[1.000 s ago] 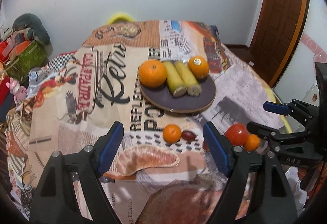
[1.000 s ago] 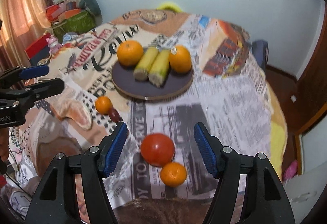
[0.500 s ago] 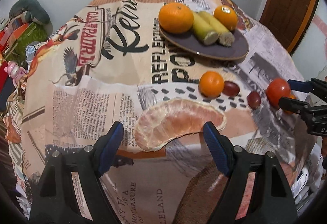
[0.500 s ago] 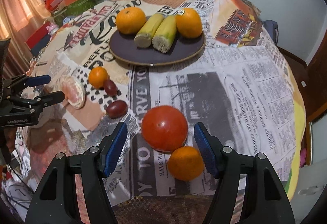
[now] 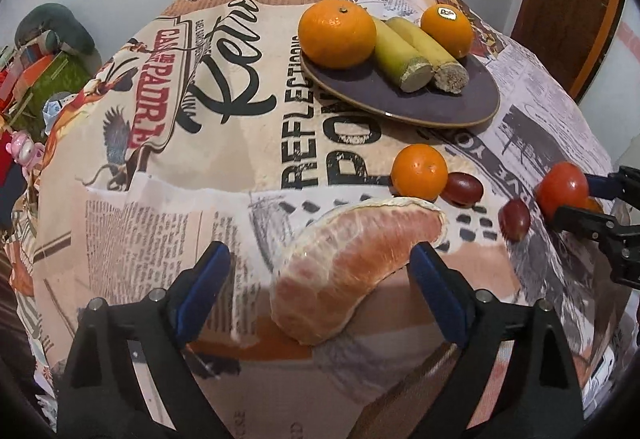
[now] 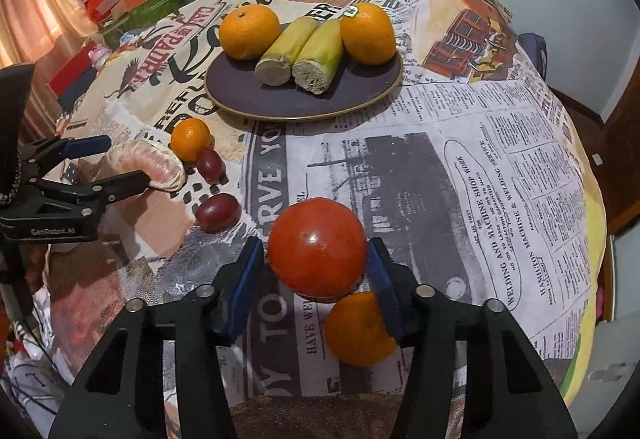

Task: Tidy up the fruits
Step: 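Grasp the grapefruit segment with the left gripper while the right gripper grasps the tomato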

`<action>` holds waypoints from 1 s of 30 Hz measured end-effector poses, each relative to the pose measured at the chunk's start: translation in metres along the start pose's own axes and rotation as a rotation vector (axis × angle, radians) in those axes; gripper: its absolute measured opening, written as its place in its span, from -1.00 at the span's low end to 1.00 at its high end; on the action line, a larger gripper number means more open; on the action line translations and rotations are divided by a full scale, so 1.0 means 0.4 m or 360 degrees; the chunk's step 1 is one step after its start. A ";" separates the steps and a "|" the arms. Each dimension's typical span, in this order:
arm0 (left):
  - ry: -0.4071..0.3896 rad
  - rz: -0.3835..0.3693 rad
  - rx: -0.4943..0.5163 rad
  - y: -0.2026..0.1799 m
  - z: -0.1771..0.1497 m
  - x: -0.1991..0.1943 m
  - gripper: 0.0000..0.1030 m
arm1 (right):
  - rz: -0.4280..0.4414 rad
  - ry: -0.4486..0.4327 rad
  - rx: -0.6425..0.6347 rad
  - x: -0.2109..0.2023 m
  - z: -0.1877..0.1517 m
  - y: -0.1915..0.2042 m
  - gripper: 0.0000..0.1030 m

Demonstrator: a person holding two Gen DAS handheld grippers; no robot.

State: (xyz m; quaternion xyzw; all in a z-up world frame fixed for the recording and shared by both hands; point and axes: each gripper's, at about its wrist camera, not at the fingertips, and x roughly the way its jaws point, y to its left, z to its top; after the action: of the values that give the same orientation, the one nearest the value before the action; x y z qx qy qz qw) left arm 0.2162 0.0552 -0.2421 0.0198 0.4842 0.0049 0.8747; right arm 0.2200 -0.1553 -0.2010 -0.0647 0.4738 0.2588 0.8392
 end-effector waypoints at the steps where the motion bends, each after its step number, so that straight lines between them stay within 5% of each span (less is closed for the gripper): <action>1: -0.0004 0.0003 -0.0015 0.000 0.003 0.003 0.80 | 0.0011 0.0002 0.0005 0.000 0.001 -0.001 -0.10; 7: 0.0016 -0.0140 -0.0199 0.022 0.022 0.021 0.27 | 0.0012 -0.0010 0.0004 -0.003 0.000 0.003 -0.13; 17: 0.0006 -0.0136 -0.0165 0.012 -0.020 -0.024 -0.09 | 0.0046 -0.0058 0.0019 -0.017 0.010 0.007 -0.15; 27: 0.0073 -0.0152 -0.0022 -0.025 -0.056 -0.063 -0.15 | 0.0055 -0.0110 0.0037 -0.030 0.023 0.004 -0.15; 30: 0.0076 -0.0142 0.0010 -0.024 -0.039 -0.056 -0.01 | 0.0054 -0.0125 0.0050 -0.036 0.027 -0.004 -0.15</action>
State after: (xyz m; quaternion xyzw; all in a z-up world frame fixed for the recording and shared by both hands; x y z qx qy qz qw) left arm 0.1909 0.0454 -0.2318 0.0009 0.5053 -0.0352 0.8622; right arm 0.2227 -0.1582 -0.1833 -0.0333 0.4456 0.2678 0.8536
